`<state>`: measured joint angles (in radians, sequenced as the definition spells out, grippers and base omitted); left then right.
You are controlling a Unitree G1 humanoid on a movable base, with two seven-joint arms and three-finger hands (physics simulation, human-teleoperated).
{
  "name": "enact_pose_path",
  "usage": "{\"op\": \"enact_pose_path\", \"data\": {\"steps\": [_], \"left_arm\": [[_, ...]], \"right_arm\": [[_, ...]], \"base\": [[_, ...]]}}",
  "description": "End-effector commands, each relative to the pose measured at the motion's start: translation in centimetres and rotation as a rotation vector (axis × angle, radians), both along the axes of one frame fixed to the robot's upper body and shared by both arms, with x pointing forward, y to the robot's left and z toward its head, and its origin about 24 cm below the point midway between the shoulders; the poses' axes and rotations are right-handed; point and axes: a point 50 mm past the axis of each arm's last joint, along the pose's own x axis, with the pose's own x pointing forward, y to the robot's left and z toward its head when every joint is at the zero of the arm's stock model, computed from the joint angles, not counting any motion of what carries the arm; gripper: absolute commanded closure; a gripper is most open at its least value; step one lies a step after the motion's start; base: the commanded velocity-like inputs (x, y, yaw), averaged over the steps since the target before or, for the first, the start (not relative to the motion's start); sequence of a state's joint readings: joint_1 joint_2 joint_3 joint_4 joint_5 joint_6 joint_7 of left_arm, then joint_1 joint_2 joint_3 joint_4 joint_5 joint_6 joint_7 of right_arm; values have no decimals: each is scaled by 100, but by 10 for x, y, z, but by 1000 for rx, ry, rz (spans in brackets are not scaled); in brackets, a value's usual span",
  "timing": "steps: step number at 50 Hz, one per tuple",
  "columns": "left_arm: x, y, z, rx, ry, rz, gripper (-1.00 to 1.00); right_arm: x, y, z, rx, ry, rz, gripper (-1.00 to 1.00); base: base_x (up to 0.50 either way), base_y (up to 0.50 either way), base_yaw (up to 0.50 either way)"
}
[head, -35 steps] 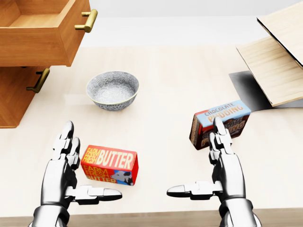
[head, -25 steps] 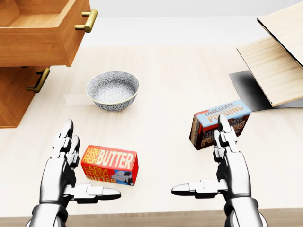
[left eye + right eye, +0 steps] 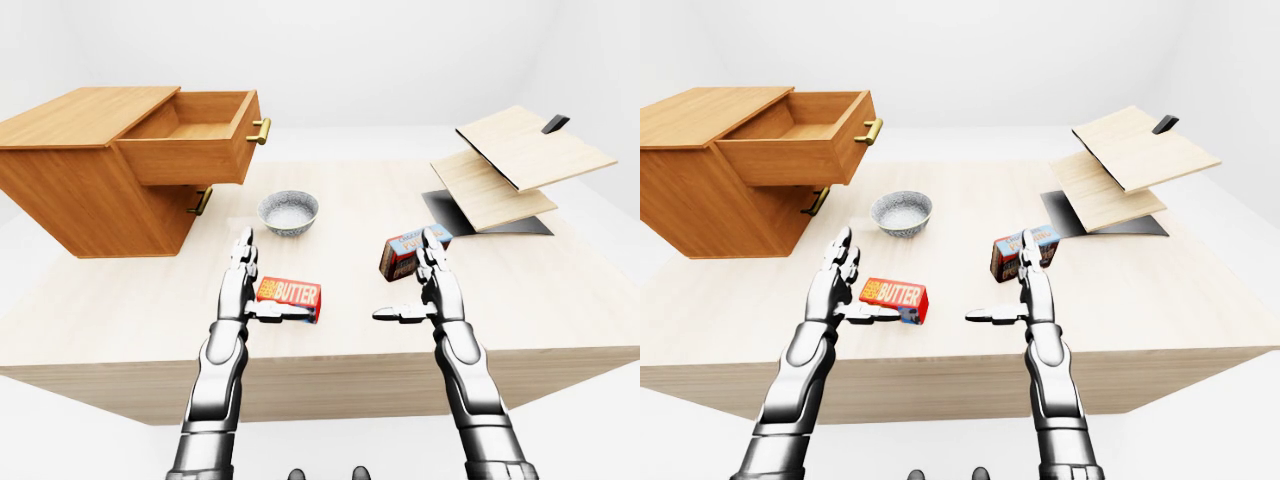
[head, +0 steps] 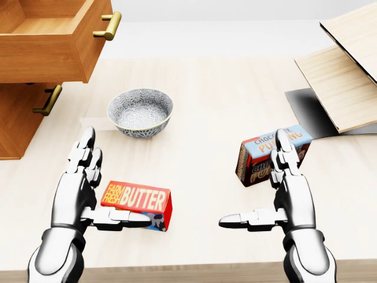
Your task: Close the top drawer of the cabinet.
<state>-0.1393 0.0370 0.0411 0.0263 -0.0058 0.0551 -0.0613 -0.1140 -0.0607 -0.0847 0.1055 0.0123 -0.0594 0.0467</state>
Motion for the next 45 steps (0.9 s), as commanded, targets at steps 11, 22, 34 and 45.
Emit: {"op": "enact_pose_path", "data": {"steps": [11,22,34,45], "left_arm": [[24,4,29,7,-70,-19,-100],[28,3,34,17,-84,-35,-100],[25,3,39,21,-110,-46,-100],[26,5,37,20,-97,-35,-100]], "right_arm": [[19,-1,21,-10,-48,8,-100],[17,3,31,0,-62,44,-100],[13,5,38,-13,-84,46,-100],[17,6,37,-11,-82,50,-100]], "base": [[0,0,0],[17,0,0],[30,0,0],[30,0,0]]}}
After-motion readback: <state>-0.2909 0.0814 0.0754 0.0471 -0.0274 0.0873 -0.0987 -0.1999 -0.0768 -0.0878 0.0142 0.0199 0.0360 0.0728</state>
